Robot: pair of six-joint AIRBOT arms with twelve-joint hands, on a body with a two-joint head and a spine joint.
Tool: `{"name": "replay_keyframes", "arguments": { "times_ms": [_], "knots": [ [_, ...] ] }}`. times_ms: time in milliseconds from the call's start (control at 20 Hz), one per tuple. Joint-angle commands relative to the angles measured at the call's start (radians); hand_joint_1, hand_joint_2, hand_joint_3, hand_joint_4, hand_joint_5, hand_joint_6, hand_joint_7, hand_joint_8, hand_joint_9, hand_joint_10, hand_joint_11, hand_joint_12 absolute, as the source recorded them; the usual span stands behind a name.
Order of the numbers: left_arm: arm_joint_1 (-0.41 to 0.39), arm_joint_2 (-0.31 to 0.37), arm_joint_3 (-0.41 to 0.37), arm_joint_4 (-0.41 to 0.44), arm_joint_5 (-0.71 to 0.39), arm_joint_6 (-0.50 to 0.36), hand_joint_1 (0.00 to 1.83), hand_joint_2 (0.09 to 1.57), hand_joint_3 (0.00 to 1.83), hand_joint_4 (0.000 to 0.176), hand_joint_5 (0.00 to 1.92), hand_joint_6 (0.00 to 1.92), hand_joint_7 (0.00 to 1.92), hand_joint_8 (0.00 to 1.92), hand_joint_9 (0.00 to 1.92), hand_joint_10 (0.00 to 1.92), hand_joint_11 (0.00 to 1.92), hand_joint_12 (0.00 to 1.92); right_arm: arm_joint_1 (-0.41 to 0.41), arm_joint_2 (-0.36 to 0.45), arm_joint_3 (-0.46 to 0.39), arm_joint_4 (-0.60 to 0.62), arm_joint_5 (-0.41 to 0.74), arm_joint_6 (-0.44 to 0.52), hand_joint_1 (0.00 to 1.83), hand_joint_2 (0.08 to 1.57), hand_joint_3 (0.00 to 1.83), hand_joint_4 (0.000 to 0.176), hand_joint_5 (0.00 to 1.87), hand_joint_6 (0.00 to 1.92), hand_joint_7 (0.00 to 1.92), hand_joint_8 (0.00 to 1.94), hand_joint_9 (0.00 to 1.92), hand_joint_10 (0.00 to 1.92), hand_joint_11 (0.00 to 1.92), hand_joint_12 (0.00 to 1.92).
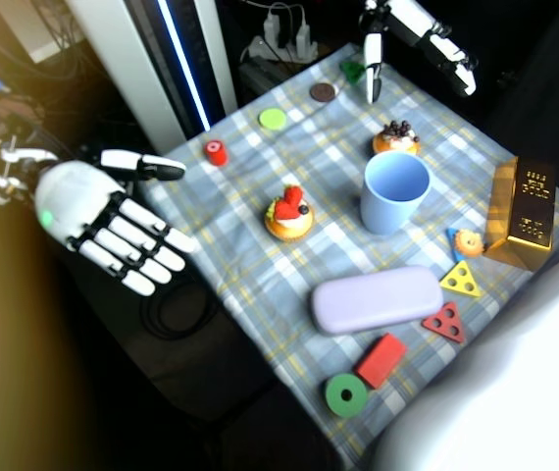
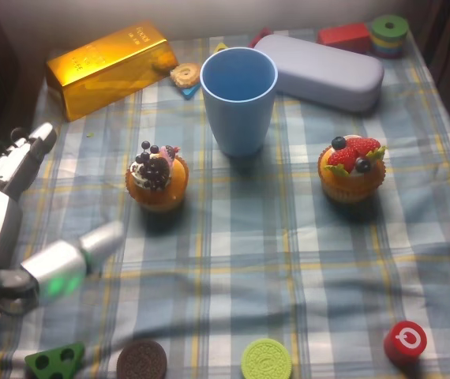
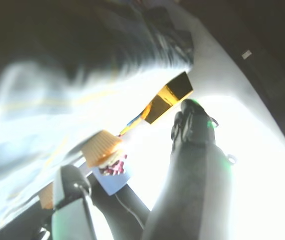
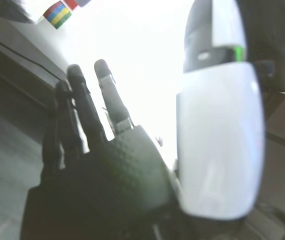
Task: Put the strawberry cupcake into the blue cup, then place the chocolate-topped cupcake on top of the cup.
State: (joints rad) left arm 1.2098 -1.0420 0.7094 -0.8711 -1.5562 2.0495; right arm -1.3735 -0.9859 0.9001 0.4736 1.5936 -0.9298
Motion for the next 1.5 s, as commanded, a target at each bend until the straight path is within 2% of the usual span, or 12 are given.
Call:
{"name": "replay_keyframes", "arguments": {
  "times_ms": [0, 250, 350, 400, 500, 600, 750, 850, 1100, 1250, 1300, 1450],
  "knots": [
    [-0.012, 0.008, -0.004, 0.066, -0.109, 0.015, 0.09, 1.03, 0.01, 0.113, 0.18, 0.00, 0.16, 0.00, 0.16, 0.01, 0.00, 0.38, 0.016, 0.010, 0.004, -0.016, 0.115, 0.020, 0.00, 1.09, 0.02, 0.008, 0.15, 0.00, 0.15, 0.01, 0.05, 0.01, 0.00, 0.00],
    [-0.023, 0.014, -0.016, 0.070, -0.089, 0.062, 0.12, 1.04, 0.00, 0.089, 0.21, 0.00, 0.18, 0.00, 0.18, 0.00, 0.00, 0.35, 0.093, 0.056, 0.043, -0.124, 0.021, 0.098, 0.02, 1.06, 0.00, 0.028, 0.14, 0.00, 0.17, 0.00, 0.09, 0.00, 0.06, 0.02],
    [-0.025, 0.013, -0.016, 0.069, -0.081, 0.062, 0.10, 1.03, 0.00, 0.117, 0.18, 0.00, 0.16, 0.00, 0.16, 0.00, 0.00, 0.29, 0.152, 0.062, 0.103, -0.213, -0.055, 0.190, 0.24, 1.00, 0.00, 0.032, 0.14, 0.00, 0.19, 0.01, 0.10, 0.01, 0.07, 0.03],
    [-0.027, 0.012, -0.016, 0.069, -0.077, 0.062, 0.10, 1.04, 0.00, 0.136, 0.17, 0.00, 0.15, 0.00, 0.14, 0.01, 0.00, 0.15, 0.188, 0.062, 0.135, -0.259, -0.099, 0.236, 0.56, 0.96, 0.00, 0.004, 0.19, 0.01, 0.28, 0.01, 0.24, 0.02, 0.20, 0.07],
    [-0.027, 0.009, -0.015, 0.065, -0.076, 0.062, 0.11, 1.05, 0.00, 0.117, 0.17, 0.00, 0.16, 0.00, 0.15, 0.00, 0.00, 0.14, 0.267, 0.066, 0.170, -0.342, -0.199, 0.261, 0.73, 0.94, 0.00, 0.010, 0.21, 0.00, 0.32, 0.00, 0.32, 0.01, 0.31, 0.10],
    [-0.026, 0.004, -0.015, 0.061, -0.078, 0.062, 0.10, 1.04, 0.00, 0.102, 0.18, 0.00, 0.15, 0.00, 0.15, 0.00, 0.00, 0.18, 0.342, 0.068, 0.192, -0.416, -0.281, 0.262, 0.81, 0.88, 0.00, 0.100, 0.26, 0.01, 0.34, 0.00, 0.31, 0.00, 0.30, 0.09],
    [-0.025, 0.001, -0.010, 0.057, -0.067, 0.062, 0.08, 1.04, 0.00, 0.107, 0.18, 0.00, 0.14, 0.00, 0.15, 0.01, 0.00, 0.17, 0.457, 0.063, 0.231, -0.525, -0.401, 0.272, 0.79, 0.92, 0.01, 0.074, 0.29, 0.01, 0.36, 0.00, 0.33, 0.00, 0.33, 0.09],
    [-0.026, 0.001, -0.007, 0.060, -0.056, 0.062, 0.06, 1.05, 0.01, 0.081, 0.19, 0.00, 0.15, 0.00, 0.17, 0.01, 0.01, 0.19, 0.506, 0.048, 0.261, -0.565, -0.451, 0.295, 0.79, 1.00, 0.02, 0.051, 0.30, 0.00, 0.35, 0.00, 0.35, 0.00, 0.33, 0.10],
    [-0.026, -0.010, -0.007, 0.061, -0.045, 0.062, 0.04, 1.05, 0.00, 0.087, 0.19, 0.00, 0.17, 0.00, 0.23, 0.00, 0.00, 0.37, 0.615, -0.022, 0.369, -0.664, -0.545, 0.414, 0.81, 1.06, 0.01, 0.093, 0.28, 0.00, 0.36, 0.00, 0.38, 0.01, 0.35, 0.10],
    [-0.026, -0.010, -0.003, 0.061, -0.039, 0.062, 0.08, 1.05, 0.00, 0.068, 0.19, 0.01, 0.18, 0.00, 0.26, 0.01, 0.01, 0.39, 0.665, -0.055, 0.399, -0.726, -0.594, 0.446, 0.67, 1.01, 0.00, 0.051, 0.30, 0.01, 0.41, 0.02, 0.42, 0.02, 0.39, 0.12],
    [-0.026, -0.009, -0.001, 0.061, -0.041, 0.062, 0.08, 1.05, 0.00, 0.085, 0.19, 0.00, 0.18, 0.00, 0.26, 0.00, 0.00, 0.45, 0.674, -0.068, 0.412, -0.741, -0.607, 0.463, 0.73, 0.99, 0.00, 0.032, 0.32, 0.01, 0.42, 0.02, 0.41, 0.01, 0.33, 0.10],
    [-0.026, -0.009, 0.000, 0.062, -0.044, 0.062, 0.08, 1.06, 0.00, 0.072, 0.21, 0.00, 0.19, 0.00, 0.24, 0.00, 0.00, 0.47, 0.683, -0.092, 0.444, -0.784, -0.630, 0.522, 0.72, 0.95, 0.00, 0.054, 0.34, 0.01, 0.45, 0.00, 0.40, 0.00, 0.33, 0.11]
  ]
}}
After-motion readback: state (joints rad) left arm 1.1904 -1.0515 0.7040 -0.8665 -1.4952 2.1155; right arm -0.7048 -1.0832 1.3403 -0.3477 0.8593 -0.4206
